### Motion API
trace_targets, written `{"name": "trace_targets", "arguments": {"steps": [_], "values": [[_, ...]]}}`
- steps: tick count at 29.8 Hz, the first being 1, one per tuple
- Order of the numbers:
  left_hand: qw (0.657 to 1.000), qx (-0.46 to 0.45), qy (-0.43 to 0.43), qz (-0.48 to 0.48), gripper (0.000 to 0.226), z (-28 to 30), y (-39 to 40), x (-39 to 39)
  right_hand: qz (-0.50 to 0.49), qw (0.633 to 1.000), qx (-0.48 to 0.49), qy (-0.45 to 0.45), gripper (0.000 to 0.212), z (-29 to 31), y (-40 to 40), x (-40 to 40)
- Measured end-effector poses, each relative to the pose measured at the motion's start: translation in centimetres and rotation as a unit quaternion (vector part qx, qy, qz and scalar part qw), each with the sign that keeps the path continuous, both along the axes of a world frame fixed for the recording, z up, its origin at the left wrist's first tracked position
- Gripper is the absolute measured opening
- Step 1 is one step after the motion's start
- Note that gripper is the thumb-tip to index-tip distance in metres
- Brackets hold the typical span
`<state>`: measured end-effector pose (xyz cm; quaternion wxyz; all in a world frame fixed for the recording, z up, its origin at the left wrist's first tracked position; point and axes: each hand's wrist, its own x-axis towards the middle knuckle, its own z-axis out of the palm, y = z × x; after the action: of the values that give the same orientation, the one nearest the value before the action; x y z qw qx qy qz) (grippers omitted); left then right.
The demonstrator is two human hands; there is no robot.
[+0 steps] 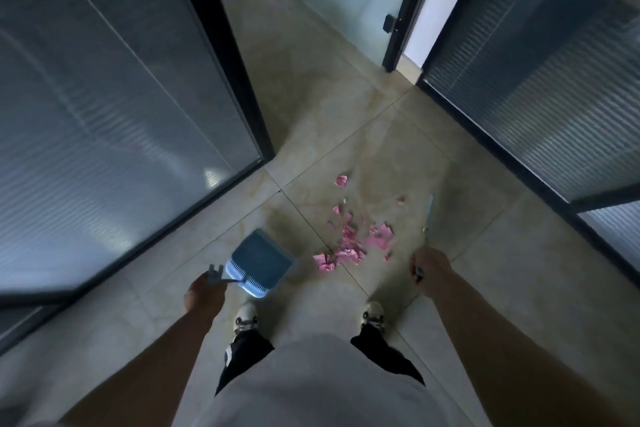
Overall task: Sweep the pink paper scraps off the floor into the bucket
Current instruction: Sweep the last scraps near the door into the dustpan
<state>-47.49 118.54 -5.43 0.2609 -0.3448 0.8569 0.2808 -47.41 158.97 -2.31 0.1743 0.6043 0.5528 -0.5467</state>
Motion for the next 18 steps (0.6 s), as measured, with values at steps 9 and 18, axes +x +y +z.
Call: {"name": "trace_targets", "arguments": {"steps": [9,18], "values": [[0.994,-0.108,-0.013,0.028,0.028,2.7,5.6,7.6,0.280,0.957,0.060,-0.043,0.017,-1.2,6.9,-6.8],[0.995,-0.097,-0.005,0.025,0.019,3.1,7.6,12.0,0.592,0.794,0.107,-0.089,0.037,-0.9,6.4,-6.7]]}}
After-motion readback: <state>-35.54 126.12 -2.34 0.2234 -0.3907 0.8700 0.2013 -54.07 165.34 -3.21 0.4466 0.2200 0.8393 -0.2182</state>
